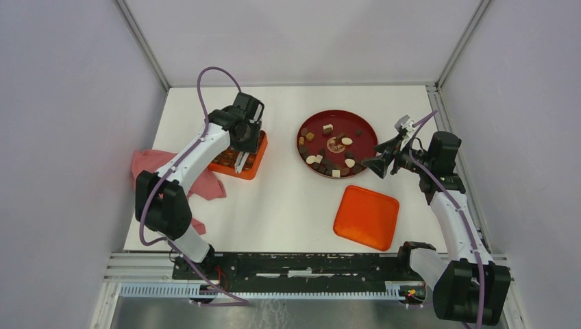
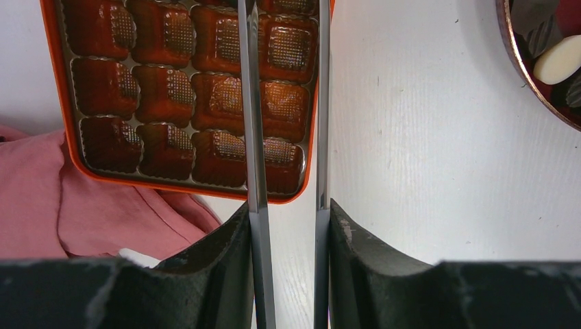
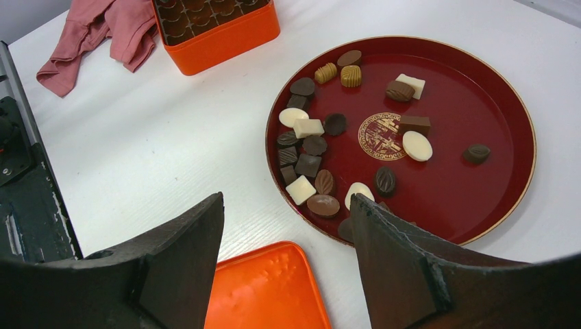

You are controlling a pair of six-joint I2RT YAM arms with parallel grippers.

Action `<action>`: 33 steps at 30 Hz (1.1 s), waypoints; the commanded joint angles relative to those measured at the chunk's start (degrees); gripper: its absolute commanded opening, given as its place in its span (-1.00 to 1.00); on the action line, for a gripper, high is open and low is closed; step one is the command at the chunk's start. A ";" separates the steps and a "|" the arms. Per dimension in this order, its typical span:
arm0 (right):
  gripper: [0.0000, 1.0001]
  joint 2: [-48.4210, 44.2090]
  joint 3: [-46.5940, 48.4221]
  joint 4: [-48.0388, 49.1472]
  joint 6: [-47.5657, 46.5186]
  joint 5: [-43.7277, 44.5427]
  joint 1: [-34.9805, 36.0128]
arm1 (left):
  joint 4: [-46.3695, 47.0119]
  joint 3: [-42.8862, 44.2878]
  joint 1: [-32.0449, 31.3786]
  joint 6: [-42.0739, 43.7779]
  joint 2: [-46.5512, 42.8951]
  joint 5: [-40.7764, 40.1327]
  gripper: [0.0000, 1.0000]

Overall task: Pack the chocolate
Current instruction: Place the fake chocolate in the packing box.

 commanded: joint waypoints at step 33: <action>0.47 -0.09 -0.32 2.19 -0.09 -0.95 -0.16 | 0.15 0.31 0.30 2.18 1.70 1.03 -0.18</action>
